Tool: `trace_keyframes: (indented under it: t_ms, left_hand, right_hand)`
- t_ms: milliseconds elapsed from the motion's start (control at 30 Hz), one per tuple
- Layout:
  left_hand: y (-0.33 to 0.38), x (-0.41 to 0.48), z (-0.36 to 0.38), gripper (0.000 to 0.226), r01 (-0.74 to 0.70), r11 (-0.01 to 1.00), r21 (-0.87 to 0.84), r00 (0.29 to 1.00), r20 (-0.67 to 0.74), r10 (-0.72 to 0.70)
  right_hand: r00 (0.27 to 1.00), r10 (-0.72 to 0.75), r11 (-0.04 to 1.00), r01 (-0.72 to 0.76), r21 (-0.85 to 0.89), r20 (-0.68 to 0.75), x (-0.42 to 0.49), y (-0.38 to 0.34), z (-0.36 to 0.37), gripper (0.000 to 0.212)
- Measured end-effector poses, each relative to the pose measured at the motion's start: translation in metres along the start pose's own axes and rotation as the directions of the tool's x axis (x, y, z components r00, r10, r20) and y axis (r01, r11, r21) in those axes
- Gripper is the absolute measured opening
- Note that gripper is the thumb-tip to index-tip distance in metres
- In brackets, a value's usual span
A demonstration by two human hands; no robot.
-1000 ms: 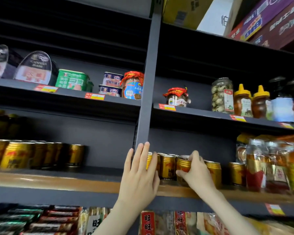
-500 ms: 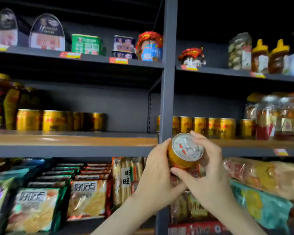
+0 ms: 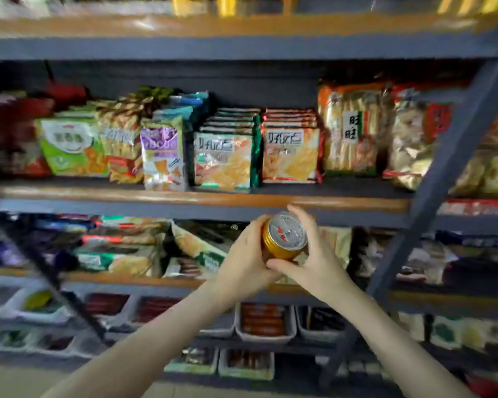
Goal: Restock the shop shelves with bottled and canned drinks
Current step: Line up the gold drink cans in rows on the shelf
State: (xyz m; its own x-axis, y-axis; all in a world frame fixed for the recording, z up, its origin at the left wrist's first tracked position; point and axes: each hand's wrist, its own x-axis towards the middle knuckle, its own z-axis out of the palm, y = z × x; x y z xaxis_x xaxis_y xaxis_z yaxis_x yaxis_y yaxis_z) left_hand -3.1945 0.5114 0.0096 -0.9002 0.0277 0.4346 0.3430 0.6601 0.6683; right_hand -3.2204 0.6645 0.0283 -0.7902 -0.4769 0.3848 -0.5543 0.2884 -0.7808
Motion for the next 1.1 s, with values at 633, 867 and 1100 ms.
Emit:
trace_keyframes:
  t_ms: [633,867,1100]
  left_hand:
    - [-0.077,-0.079,-0.002,0.072,0.632,0.632,-0.449,0.762,0.210,-0.612]
    - [-0.082,-0.080,0.012,0.031,0.776,-0.051,-0.629,0.430,0.586,-0.687]
    - [-0.084,-0.076,0.014,0.059,0.913,0.007,-0.408,0.294,0.647,-0.703]
  right_hand:
    - [0.876,0.070,0.996,-0.036,-0.079,0.477,-0.008,0.059,0.082,0.068]
    - [0.710,0.063,0.994,0.021,-0.110,0.702,-0.021,0.081,0.071,0.093]
    - [0.895,0.062,0.998,-0.040,-0.058,0.441,-0.031,0.084,0.091,0.078]
